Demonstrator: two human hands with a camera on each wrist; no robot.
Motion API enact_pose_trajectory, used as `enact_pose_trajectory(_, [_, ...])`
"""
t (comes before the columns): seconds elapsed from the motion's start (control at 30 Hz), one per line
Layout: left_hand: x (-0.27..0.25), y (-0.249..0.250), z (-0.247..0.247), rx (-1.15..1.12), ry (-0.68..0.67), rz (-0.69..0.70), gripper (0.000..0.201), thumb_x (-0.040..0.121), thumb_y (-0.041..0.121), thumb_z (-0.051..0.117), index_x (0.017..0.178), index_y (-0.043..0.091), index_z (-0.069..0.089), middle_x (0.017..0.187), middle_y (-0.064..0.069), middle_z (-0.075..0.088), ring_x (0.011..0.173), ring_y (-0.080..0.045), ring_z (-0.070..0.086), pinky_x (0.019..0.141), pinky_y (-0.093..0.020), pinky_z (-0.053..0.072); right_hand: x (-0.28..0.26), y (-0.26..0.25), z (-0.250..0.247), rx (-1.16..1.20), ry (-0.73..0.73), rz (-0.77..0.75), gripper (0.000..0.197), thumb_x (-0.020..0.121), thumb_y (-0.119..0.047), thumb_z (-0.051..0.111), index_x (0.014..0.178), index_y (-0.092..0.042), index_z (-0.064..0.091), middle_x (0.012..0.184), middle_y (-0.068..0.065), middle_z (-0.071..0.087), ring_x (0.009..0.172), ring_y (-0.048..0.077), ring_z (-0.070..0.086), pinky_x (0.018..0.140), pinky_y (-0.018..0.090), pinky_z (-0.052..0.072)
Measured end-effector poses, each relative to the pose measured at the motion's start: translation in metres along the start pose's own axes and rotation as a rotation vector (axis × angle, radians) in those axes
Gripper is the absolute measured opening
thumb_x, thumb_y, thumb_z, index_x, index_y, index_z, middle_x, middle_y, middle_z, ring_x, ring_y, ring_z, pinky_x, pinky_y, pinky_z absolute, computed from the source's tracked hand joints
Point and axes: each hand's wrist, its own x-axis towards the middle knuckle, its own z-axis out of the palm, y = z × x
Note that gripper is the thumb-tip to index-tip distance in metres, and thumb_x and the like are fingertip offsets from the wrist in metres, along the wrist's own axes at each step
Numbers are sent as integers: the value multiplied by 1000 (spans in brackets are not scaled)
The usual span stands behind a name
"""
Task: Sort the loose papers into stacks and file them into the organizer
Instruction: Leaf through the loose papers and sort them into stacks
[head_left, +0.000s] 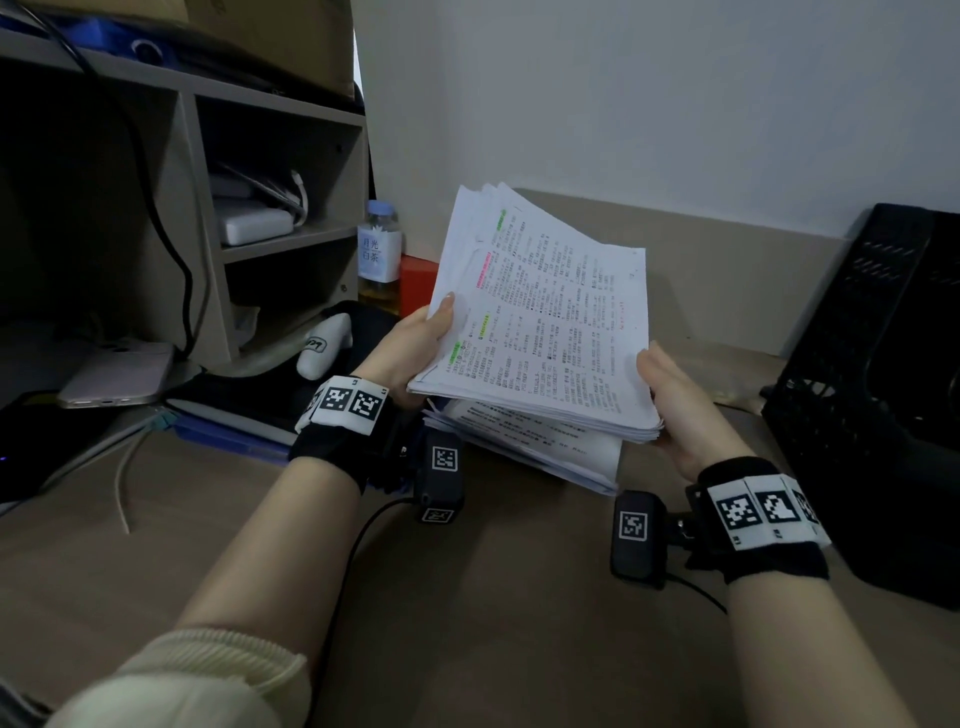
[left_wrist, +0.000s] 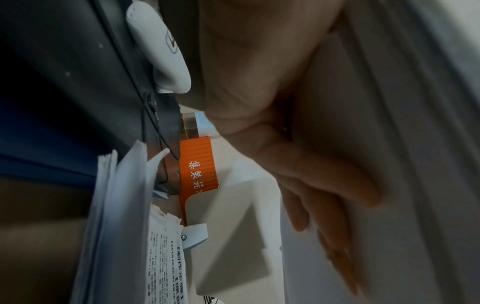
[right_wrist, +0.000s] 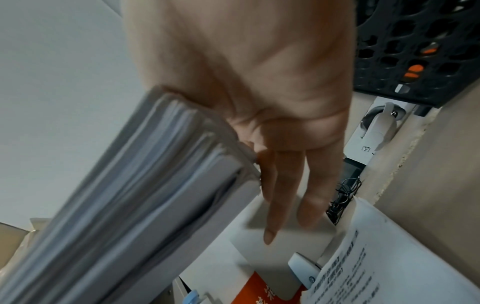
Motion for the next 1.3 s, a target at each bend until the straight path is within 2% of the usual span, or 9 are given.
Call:
enact_pose_trajectory(0.13, [0,0,0,4,-11,-8,31,102,39,42,115,18,61,117,-15,70,111,-34,64,104,-53,44,0,-2,-1,-20,-3,-60,38,104,-25,36,139,-37,43,130,-15,60,117,5,57,97,31,45])
enact_pose_trajectory(0.23, [1,-2,-1,13,-23,-5,33,101,42,43,117,20,61,118,-14,69,112,-35,64,105,-54,43,1,-3,-1,33,112,-71,32,100,-18,47,130,-26,56,121,-7,66,109,10,64,91,31,50])
enact_pose_trajectory(0.37, [1,-1,2,22,-34,-4,32,101,42,42,115,20,61,116,-14,70,110,-33,65,103,-51,46,1,0,-1,67,308,-26,8,93,-18,61,95,-15,68,99,5,72,83,15,69,67,26,52])
enact_pose_trajectory(0.5, [-2,-1,8,63,-95,-14,35,103,41,37,115,18,60,112,-12,70,98,-27,69,90,-41,54,6,5,-5,30,474,3,24,90,-13,64,67,-9,60,80,10,69,68,20,63,61,28,49])
enact_pose_trajectory(0.57, [-2,-2,10,39,-90,-22,34,103,40,38,114,17,61,112,-12,71,104,-29,67,96,-44,51,6,6,-9,14,530,2,29,90,-12,62,61,-10,54,70,6,63,63,19,58,58,27,44])
enact_pose_trajectory(0.7, [-2,-3,8,84,-49,-8,38,100,46,44,121,18,59,114,-11,71,109,-31,66,103,-48,46,4,4,-18,-6,527,-5,33,91,-12,59,59,-11,50,66,4,57,61,18,53,57,28,39])
enact_pose_trajectory(0.83, [-1,-3,10,137,-65,-8,48,100,48,40,130,13,55,116,-12,70,104,-29,67,92,-43,52,0,4,-24,41,495,23,29,92,-11,59,64,-11,53,71,5,61,64,18,57,60,29,44])
enact_pose_trajectory(1.1, [-6,-1,13,74,-70,-46,31,101,47,40,109,25,60,120,-10,69,116,-32,62,108,-51,41,-1,5,-21,48,510,-34,22,93,-18,58,71,-15,60,84,4,67,78,23,64,72,37,50])
enact_pose_trajectory(1.3, [-10,3,19,-43,-102,-67,47,101,48,37,131,17,55,124,-12,67,117,-31,62,107,-50,42,-3,1,-19,98,554,-97,31,95,-18,54,64,-20,54,76,2,63,74,20,60,67,30,45])
